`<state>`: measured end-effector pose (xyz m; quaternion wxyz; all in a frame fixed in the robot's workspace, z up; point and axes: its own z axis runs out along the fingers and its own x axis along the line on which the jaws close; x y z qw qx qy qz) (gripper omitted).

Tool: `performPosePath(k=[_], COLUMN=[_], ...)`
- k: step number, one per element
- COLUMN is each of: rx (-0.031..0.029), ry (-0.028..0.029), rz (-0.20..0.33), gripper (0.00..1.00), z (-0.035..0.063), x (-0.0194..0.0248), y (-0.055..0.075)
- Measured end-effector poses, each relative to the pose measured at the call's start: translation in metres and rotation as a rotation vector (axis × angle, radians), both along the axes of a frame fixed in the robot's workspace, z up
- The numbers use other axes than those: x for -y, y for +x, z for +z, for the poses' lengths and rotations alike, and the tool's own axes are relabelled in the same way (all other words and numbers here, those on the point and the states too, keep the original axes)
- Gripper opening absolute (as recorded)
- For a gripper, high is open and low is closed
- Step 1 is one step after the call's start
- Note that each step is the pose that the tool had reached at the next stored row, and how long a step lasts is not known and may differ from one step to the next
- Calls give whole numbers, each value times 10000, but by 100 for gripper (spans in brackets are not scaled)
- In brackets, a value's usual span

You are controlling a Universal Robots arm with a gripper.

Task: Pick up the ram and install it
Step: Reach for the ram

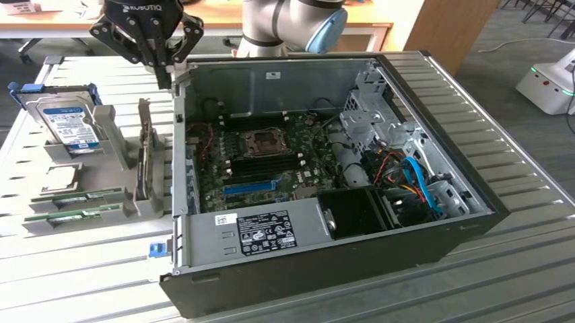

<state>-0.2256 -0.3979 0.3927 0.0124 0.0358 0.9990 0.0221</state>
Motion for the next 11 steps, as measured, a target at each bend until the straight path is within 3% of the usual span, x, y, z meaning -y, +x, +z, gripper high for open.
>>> performPosePath(k=[11], rx=[1], ry=[1], rz=[1], gripper=[11], z=[-2], x=[0], y=[-147])
